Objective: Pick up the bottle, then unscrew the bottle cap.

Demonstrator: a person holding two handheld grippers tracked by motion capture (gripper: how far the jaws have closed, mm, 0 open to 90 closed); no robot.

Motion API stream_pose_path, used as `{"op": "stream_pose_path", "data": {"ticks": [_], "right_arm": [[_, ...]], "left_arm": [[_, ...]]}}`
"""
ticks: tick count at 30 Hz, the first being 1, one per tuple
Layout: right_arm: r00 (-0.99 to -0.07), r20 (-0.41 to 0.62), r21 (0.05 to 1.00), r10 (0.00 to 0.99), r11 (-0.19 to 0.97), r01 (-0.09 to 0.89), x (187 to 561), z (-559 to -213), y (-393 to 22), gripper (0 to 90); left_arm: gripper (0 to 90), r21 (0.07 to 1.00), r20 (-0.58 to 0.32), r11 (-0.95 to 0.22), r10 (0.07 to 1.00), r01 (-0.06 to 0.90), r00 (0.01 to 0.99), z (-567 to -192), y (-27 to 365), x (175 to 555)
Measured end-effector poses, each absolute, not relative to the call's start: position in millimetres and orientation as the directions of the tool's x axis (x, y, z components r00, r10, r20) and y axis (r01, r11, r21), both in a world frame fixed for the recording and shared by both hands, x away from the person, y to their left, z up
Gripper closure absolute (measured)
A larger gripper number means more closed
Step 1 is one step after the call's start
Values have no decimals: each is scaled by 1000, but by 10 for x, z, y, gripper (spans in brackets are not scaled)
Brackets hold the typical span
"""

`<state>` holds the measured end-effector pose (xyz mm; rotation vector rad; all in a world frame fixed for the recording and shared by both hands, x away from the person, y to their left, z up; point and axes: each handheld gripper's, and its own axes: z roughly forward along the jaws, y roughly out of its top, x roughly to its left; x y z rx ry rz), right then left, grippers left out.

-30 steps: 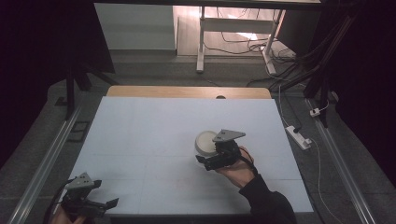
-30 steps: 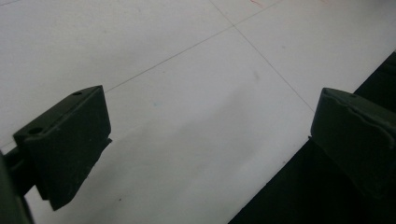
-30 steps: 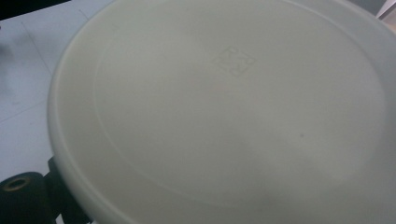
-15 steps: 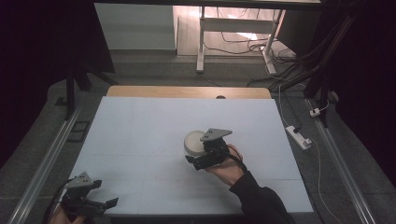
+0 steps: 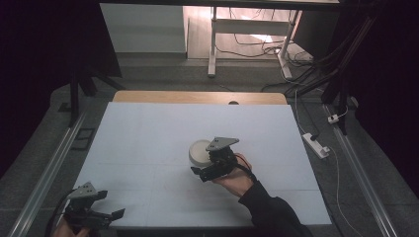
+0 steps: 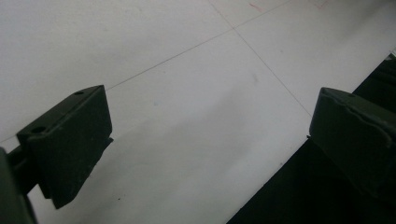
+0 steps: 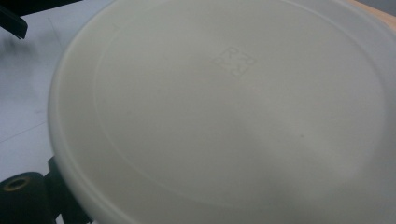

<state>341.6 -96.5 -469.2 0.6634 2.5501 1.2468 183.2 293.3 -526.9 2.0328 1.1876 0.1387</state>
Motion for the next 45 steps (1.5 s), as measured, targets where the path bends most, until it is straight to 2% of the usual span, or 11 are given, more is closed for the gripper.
{"op": "stream_pose_path", "data": {"ticks": [13, 21, 45], "right_arm": [[-879, -11, 789, 477, 544, 285, 3382, -4688, -964, 62], [-881, -7, 788, 473, 545, 286, 3367, -4705, -965, 62], [-889, 1, 800, 457, 533, 275, 3357, -4677, -969, 63]], "left_arm": [[0, 646, -314, -274, 755, 712, 576, -5266, 2921, 1871], [0, 665, -311, -271, 747, 696, 588, -5192, 2861, 1909], [10, 760, -216, -339, 673, 555, 707, -4849, 2388, 2278]]}}
